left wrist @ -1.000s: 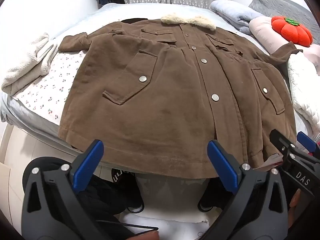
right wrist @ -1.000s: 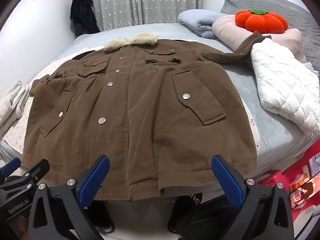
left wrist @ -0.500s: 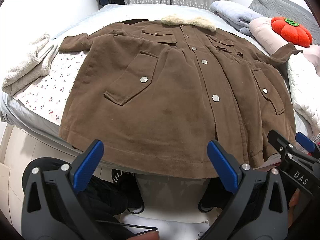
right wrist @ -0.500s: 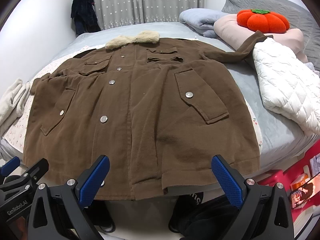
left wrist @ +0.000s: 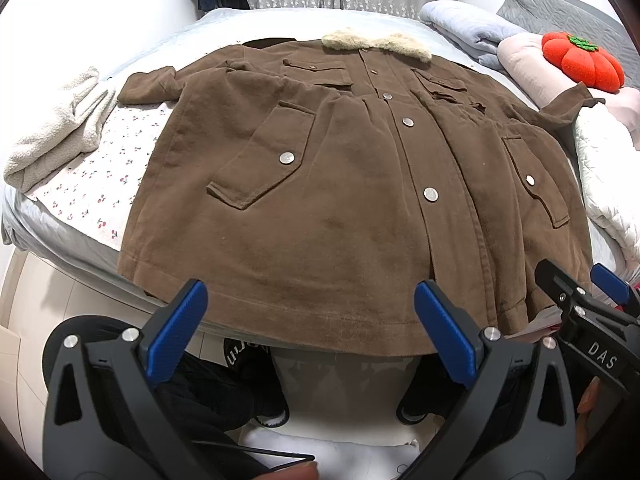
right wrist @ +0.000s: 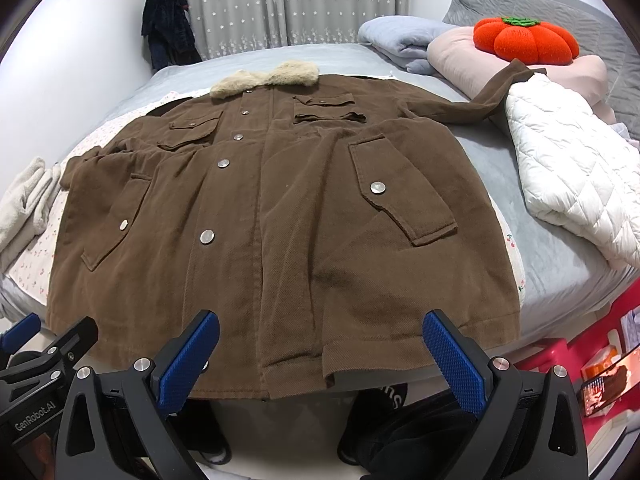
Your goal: Fold large clothes
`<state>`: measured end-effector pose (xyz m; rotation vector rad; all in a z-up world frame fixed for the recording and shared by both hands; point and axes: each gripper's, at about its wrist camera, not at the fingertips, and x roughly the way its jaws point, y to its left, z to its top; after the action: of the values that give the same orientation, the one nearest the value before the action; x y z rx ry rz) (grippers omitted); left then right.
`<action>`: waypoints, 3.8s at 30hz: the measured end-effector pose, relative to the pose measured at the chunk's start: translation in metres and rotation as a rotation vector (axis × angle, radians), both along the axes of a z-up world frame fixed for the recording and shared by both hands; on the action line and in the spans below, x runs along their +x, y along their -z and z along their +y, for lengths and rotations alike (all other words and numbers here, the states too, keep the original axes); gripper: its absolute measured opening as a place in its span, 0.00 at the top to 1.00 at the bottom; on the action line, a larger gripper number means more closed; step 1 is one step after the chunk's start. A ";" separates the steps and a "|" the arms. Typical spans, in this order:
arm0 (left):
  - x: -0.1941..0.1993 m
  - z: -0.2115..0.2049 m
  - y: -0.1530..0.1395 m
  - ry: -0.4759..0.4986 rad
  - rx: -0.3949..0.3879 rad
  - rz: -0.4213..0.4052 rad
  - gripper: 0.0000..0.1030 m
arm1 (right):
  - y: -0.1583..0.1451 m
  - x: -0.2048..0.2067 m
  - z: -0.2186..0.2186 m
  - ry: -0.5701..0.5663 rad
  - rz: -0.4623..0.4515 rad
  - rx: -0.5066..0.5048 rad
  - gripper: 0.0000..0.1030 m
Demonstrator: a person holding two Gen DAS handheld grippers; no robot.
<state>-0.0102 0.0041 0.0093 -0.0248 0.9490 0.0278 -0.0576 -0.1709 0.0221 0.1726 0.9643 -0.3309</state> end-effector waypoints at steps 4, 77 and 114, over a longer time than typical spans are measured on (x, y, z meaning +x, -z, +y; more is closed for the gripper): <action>0.000 0.000 0.000 0.000 0.000 -0.001 0.00 | 0.001 0.000 0.000 0.001 0.001 -0.001 0.00; 0.026 0.027 0.001 -0.049 -0.011 -0.088 0.00 | -0.009 0.018 -0.016 0.059 -0.056 -0.096 0.00; 0.040 0.199 0.007 0.136 -0.643 -0.003 0.93 | 0.005 -0.022 -0.222 0.027 -0.331 0.693 0.94</action>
<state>0.0299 0.2035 0.0026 -0.5529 0.9222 -0.4043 -0.0792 -0.3926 0.0172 0.8463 0.7143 0.0229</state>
